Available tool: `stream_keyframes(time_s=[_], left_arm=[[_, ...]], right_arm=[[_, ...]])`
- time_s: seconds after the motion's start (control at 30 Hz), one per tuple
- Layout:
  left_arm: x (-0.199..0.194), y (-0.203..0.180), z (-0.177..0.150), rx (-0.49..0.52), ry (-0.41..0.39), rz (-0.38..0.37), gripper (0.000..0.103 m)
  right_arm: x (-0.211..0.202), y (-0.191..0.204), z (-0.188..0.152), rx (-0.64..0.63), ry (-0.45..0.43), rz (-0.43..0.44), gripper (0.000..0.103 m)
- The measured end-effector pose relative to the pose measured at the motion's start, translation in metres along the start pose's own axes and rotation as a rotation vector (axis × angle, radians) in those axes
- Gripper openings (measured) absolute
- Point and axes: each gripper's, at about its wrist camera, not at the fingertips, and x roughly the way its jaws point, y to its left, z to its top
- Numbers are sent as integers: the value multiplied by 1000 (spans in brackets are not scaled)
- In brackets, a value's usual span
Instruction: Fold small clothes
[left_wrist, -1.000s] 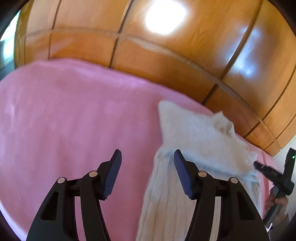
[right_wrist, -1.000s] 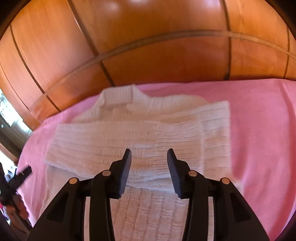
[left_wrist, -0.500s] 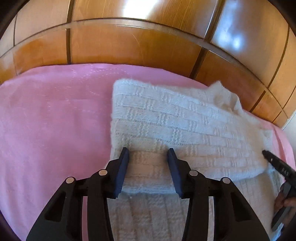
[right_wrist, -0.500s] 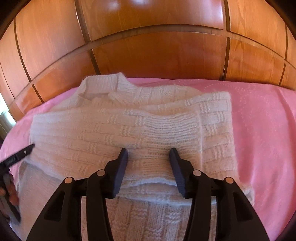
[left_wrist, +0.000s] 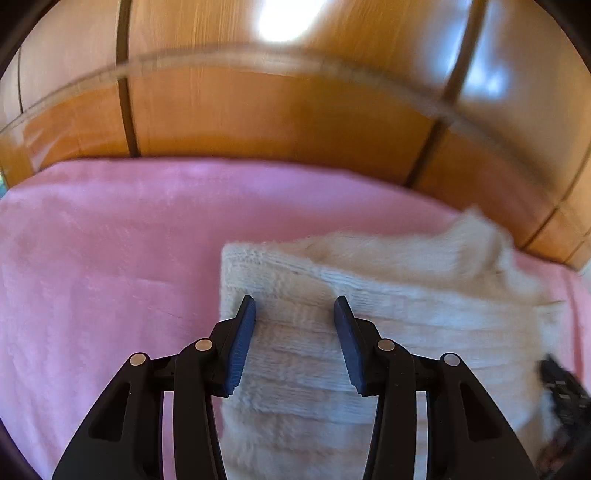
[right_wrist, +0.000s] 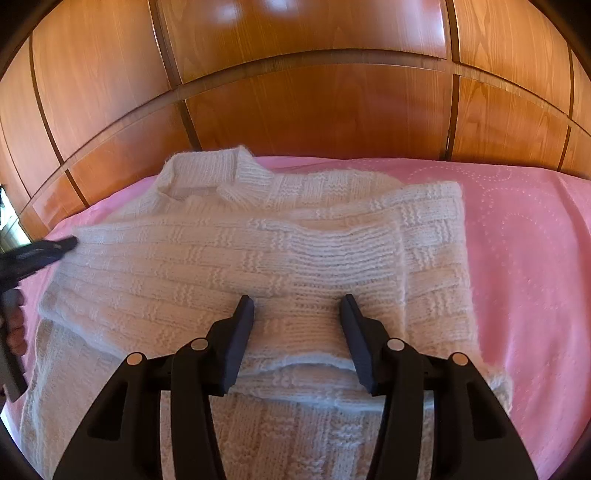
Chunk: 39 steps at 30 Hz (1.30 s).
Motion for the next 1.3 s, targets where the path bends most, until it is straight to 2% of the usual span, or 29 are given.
stream_keyframes(time_s=[0.1, 0.2, 0.27, 0.3, 0.33, 0.57, 0.73, 0.8, 0.83, 0.87, 0.93, 1.13, 1.3], left_arm=[[6, -3, -9, 38, -56, 31, 45], [-4, -4, -9, 21, -52, 45, 45], [-21, -4, -11, 15, -57, 34, 47], [-30, -6, -14, 26, -67, 30, 55], [-40, -8, -18, 35, -79, 28, 58], [-110, -11, -61, 52, -125, -14, 59], [-145, -15, -87, 72, -157, -15, 59], [-156, -14, -96, 66, -156, -20, 59], [-159, -14, -99, 62, -155, -22, 59], [-164, -13, -104, 61, -154, -26, 59], [-171, -12, -111, 68, -156, -26, 59], [-181, -4, -131, 60, -133, -24, 59], [-181, 5, -150, 47, -102, -14, 59]], right_arm=[[1, 1, 0, -5, 0, -4, 50], [1, -1, -1, 0, 0, 2, 50], [2, -2, -1, 5, -1, 7, 50], [2, -2, -1, 6, -1, 8, 50], [2, -2, -2, 5, -1, 6, 50], [3, 1, -2, -13, 1, -4, 53], [2, 10, -2, -51, 3, -56, 56], [0, 16, -2, -75, 3, -96, 59], [-1, 18, -2, -85, 3, -113, 65], [-2, 19, -2, -92, 6, -133, 76], [-5, 21, -2, -91, 18, -147, 86], [-32, 30, -19, -92, 37, -134, 96], [-48, 36, -55, -96, 137, -93, 98]])
